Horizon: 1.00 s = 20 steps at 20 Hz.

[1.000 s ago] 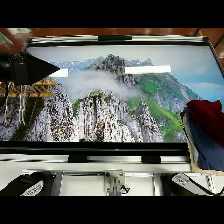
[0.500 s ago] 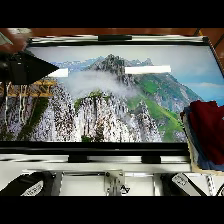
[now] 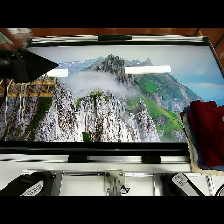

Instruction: Fold the shirts.

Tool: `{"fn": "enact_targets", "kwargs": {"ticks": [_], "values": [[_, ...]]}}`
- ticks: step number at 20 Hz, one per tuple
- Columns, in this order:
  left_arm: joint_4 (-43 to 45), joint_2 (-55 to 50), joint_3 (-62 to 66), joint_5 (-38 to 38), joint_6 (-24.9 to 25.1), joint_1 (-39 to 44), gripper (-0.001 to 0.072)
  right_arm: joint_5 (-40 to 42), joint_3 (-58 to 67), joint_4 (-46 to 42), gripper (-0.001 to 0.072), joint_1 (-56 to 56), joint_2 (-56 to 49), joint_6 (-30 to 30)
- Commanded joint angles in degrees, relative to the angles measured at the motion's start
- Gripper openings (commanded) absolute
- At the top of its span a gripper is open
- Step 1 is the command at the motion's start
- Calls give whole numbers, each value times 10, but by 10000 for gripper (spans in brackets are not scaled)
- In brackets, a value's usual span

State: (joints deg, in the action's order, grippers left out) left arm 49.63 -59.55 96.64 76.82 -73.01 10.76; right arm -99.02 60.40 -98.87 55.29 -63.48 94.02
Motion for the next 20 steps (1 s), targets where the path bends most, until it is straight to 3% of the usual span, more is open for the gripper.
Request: {"fn": "enact_targets", "kwargs": {"ticks": [1, 3, 6, 8, 10, 11, 13, 14, 15, 16, 17, 20], "values": [[30, -15, -1, -2, 25, -1, 39, -31, 73, -32, 546, -2, 16, -27], [31, -34, -1, -3, 27, 0, 39, 27, 168, -19, 546, -17, 16, -64], [27, -77, -1, -6, 31, 0, 39, 182, 269, 61, 545, -103, 16, -102], [36, -117, 0, -24, 40, 0, 37, 296, 281, 108, 546, -215, 16, -113], [126, -162, 7, -22, 15, 8, 36, 360, 281, 100, 546, -346, 0, -97], [202, -183, 13, -7, -22, 19, 36, 356, 281, 89, 546, -407, -15, -73], [327, -230, 22, 44, -118, 52, 37, 268, 281, 87, 547, -505, -59, -12], [341, -251, 22, 67, -127, 68, 62, 212, 281, 96, 548, -533, -84, -16], [345, -271, 22, 89, -127, 83, 248, 168, 281, 100, 548, -551, -110, -19], [351, -290, 22, 107, -130, 95, 559, 142, 281, 106, 548, -559, -130, -20], [367, -303, 22, 120, -141, 104, 603, 125, 281, 120, 548, -561, -147, -23], [406, -317, 22, 123, -150, 114, 593, 111, 281, 134, 547, -561, -159, -24]]}}
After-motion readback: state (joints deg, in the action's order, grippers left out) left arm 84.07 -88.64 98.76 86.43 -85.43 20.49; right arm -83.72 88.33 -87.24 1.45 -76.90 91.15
